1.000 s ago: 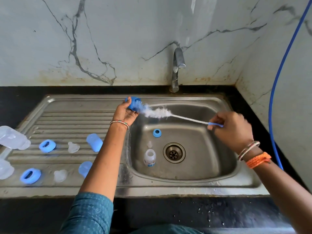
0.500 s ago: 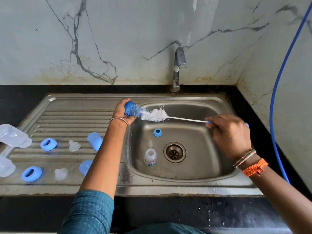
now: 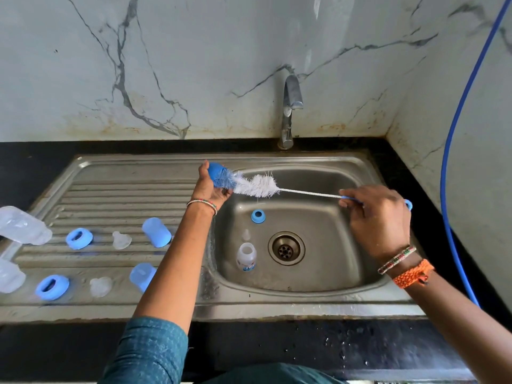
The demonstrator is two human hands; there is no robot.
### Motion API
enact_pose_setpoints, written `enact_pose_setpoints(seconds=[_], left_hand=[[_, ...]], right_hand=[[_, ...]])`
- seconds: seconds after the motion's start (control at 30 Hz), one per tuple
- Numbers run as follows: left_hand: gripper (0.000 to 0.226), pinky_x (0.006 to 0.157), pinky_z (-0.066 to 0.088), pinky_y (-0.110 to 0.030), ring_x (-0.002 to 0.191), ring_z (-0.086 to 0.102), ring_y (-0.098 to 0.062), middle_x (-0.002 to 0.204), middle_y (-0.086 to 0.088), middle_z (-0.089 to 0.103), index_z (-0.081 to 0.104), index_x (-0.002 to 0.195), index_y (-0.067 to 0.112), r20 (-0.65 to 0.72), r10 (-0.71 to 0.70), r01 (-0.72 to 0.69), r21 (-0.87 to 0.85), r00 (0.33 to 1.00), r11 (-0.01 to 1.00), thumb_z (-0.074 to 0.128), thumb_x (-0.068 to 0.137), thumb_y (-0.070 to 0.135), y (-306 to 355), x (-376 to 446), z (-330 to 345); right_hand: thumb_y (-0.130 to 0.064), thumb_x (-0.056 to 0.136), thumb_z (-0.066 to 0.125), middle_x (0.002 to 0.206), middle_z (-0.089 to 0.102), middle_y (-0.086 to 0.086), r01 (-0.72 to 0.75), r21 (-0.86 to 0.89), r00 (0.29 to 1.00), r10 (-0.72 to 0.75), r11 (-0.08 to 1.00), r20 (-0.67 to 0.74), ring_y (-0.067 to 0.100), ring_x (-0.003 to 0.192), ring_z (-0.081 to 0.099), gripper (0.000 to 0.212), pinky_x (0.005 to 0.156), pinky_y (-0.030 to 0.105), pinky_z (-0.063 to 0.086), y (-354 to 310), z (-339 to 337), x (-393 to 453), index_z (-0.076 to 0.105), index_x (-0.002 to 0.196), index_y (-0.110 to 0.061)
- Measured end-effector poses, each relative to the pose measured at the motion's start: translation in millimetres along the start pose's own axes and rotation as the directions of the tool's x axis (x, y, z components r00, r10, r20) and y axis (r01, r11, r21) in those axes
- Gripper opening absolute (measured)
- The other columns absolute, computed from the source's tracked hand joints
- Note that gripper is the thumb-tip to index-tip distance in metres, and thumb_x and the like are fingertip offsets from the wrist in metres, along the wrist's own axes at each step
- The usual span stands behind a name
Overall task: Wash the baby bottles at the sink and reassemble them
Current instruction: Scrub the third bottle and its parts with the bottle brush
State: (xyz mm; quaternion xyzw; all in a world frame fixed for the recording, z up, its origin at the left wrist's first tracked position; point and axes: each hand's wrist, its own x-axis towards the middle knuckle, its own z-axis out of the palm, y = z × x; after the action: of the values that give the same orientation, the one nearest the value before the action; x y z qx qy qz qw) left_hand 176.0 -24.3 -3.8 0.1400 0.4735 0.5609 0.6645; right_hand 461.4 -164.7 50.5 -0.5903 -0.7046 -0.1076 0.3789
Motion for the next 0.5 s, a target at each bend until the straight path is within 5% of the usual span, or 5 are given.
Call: enact_pose_setpoints(seconds=[0.17,0.27,0.33,0.43,0.5], left_hand=[[0.044,0.056,0.044,-0.025,0.067,0.052,-0.018,0.08,-0.008,0.052,0.049,0.083,0.009,-0.13,-0.028,0.02,-0.065,0.991,0.998,0.036,0.095,0.049,-5.3,-0.6,10.3],[0.04,0.079,0.048,-0.034,0.069,0.052,-0.023,0.078,-0.011,0.052,0.047,0.079,0.007,-0.169,-0.109,0.086,-0.139,0.979,0.987,0.036,0.096,0.042,-9.9,1.1,15.1],[0.039,0.075,0.045,-0.034,0.07,0.051,-0.022,0.078,-0.011,0.051,0.047,0.08,0.008,-0.176,-0.108,0.092,-0.096,0.978,0.991,0.036,0.095,0.042,-11.8,-0.2,14.8],[0.039,0.065,0.045,-0.031,0.071,0.053,-0.019,0.081,-0.01,0.054,0.05,0.083,0.008,-0.128,-0.092,0.079,-0.102,0.988,0.992,0.038,0.094,0.044,-8.8,-0.6,10.2],[0.04,0.065,0.046,-0.03,0.072,0.052,-0.018,0.083,-0.011,0.054,0.05,0.085,0.008,-0.087,-0.07,0.06,-0.119,0.994,0.991,0.037,0.094,0.045,-4.7,0.8,8.0]], right_hand=[[-0.001,0.078,0.067,0.074,0.068,0.005,0.206,-0.161,0.967,-0.226,0.965,-0.114,0.031,0.065,0.061,0.009,0.061,0.035,0.038,-4.0,4.4,-6.5,0.071,0.076,-0.008],[0.009,0.068,0.071,0.068,0.061,0.006,0.208,-0.261,0.958,-0.251,0.943,-0.141,0.03,0.06,0.056,0.022,0.061,0.036,0.029,-3.5,5.8,-6.9,0.061,0.067,-0.011],[0.01,0.067,0.069,0.066,0.063,0.006,0.177,-0.198,0.971,-0.204,0.964,-0.126,0.031,0.06,0.059,0.02,0.059,0.035,0.036,0.2,3.8,-3.6,0.065,0.067,-0.01],[-0.004,0.074,0.068,0.071,0.071,0.008,-0.036,-0.011,0.997,0.037,0.999,0.07,0.032,0.069,0.067,0.01,0.062,0.036,0.053,1.8,-2.9,1.0,0.074,0.077,-0.011],[-0.016,0.08,0.071,0.064,0.069,0.003,-0.273,0.039,0.882,0.234,0.961,0.41,0.022,0.064,0.066,0.005,0.059,0.024,0.049,3.3,-3.0,4.1,0.075,0.077,-0.014]])
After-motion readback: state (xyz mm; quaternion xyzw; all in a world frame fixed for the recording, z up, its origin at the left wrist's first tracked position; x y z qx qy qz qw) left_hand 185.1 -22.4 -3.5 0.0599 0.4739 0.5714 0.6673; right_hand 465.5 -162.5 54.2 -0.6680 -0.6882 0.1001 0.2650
